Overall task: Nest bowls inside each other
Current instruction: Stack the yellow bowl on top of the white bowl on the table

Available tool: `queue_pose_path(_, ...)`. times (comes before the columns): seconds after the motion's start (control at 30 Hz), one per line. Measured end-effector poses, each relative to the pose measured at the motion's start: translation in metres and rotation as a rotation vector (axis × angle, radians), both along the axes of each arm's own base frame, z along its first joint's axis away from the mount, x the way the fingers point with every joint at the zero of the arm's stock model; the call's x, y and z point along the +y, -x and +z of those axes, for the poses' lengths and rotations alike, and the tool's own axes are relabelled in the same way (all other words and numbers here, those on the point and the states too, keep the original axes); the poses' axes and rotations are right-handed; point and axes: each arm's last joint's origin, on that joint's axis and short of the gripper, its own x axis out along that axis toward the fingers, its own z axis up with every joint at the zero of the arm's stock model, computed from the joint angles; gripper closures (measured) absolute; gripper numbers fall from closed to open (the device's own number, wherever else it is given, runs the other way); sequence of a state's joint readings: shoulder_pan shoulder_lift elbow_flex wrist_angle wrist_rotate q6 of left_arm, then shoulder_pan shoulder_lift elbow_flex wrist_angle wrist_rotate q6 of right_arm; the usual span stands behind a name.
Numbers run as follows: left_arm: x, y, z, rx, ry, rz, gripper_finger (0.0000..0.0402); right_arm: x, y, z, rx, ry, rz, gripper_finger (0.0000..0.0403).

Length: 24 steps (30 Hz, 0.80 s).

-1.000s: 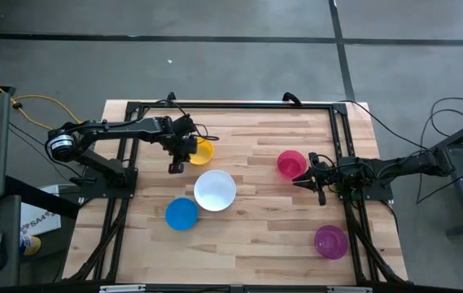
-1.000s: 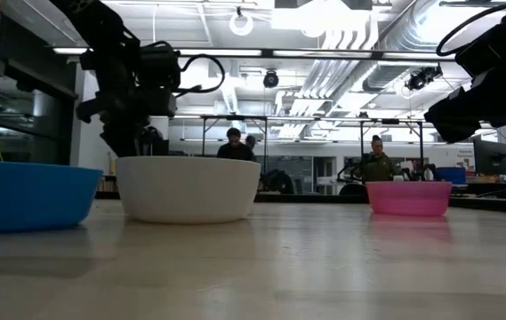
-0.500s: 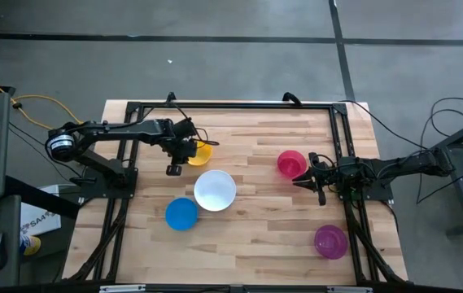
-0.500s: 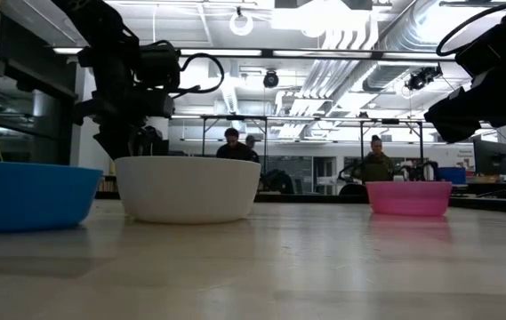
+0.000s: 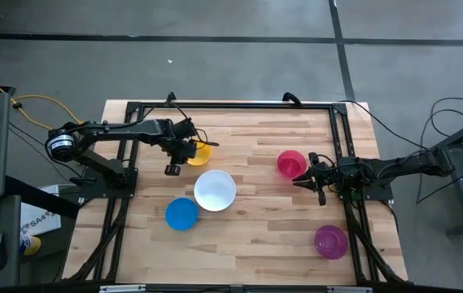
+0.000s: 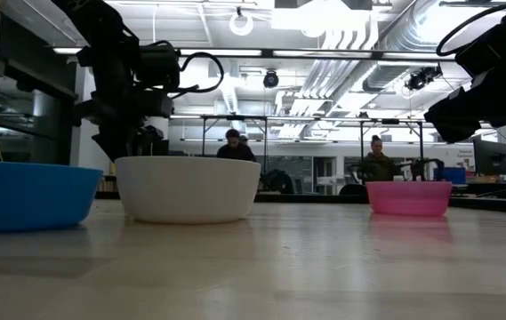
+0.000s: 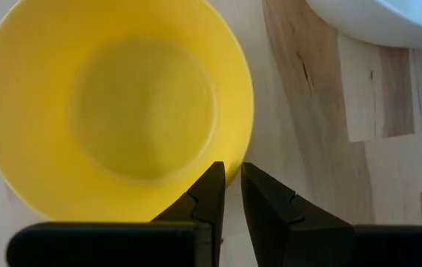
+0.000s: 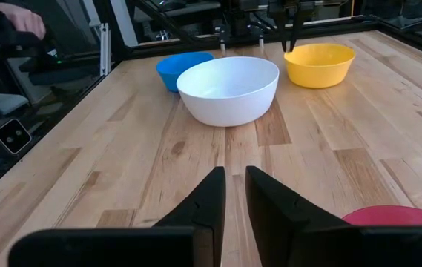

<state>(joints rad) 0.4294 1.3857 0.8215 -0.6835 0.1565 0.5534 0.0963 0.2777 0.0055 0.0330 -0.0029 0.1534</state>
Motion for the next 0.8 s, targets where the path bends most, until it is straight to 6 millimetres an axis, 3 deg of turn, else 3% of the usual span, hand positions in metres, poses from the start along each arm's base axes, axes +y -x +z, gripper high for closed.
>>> queue_pose_path(0.47,0.0,0.002,-0.001,0.023,-0.011,0.007,0.0357,0.0,0.0,0.0,0.0,0.0,0.0,0.0355)
queue_pose_path(0.8,-0.002,-0.006,-0.014,0.067,0.013,-0.012,0.0357,0.0,0.0,0.0,0.0,0.0,0.0,0.0355)
